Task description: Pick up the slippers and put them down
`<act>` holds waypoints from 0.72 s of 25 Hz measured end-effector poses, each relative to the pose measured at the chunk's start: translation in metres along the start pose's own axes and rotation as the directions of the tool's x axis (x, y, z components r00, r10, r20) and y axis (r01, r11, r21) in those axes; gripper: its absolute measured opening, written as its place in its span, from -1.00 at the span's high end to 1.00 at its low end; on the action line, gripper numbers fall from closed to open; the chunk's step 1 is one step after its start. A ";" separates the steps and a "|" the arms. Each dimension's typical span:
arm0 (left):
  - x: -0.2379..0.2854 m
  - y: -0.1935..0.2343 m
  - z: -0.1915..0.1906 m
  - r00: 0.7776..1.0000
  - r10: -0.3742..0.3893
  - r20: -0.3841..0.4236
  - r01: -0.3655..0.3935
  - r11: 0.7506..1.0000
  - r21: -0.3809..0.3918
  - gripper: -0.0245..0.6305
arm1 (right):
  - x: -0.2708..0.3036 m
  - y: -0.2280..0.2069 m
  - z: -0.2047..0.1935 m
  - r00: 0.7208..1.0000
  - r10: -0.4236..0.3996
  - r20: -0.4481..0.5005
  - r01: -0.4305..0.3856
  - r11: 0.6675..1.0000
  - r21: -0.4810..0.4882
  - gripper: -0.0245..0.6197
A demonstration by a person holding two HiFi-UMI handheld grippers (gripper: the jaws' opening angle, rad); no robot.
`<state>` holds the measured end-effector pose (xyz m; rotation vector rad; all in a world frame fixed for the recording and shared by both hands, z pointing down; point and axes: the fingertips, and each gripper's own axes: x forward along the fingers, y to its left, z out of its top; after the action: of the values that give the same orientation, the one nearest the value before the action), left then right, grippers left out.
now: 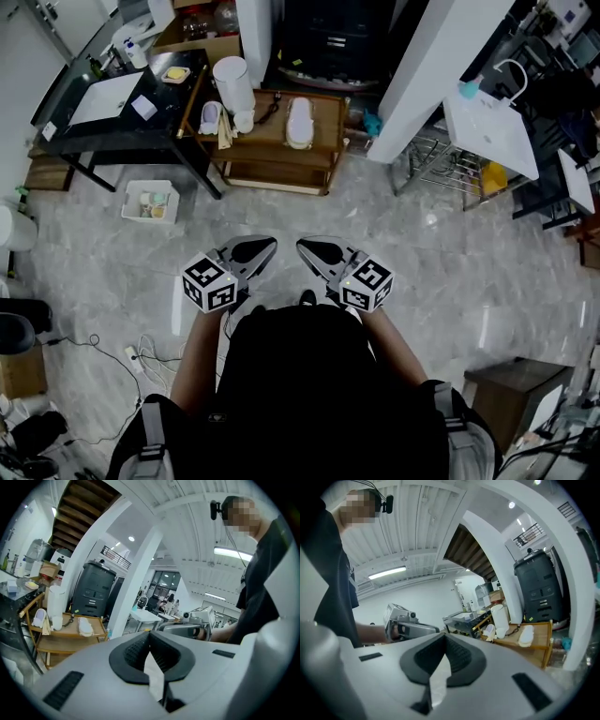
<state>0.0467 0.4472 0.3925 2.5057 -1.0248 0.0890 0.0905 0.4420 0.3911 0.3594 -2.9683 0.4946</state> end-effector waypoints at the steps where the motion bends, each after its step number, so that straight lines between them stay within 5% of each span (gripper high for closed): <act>1: 0.002 0.000 0.000 1.000 0.011 0.002 -0.011 1.000 -0.004 0.89 | 0.000 -0.003 0.001 1.000 0.010 -0.004 -0.010 1.000 -0.005 0.90; 18: 0.027 0.003 -0.004 0.990 0.144 -0.002 -0.144 0.989 -0.027 0.89 | -0.007 -0.039 -0.003 0.997 0.070 -0.031 -0.072 0.996 -0.057 0.90</act>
<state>0.0650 0.4295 0.4031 2.4049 -1.1979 0.1179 0.1071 0.4086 0.4052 0.2399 -2.9687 0.4156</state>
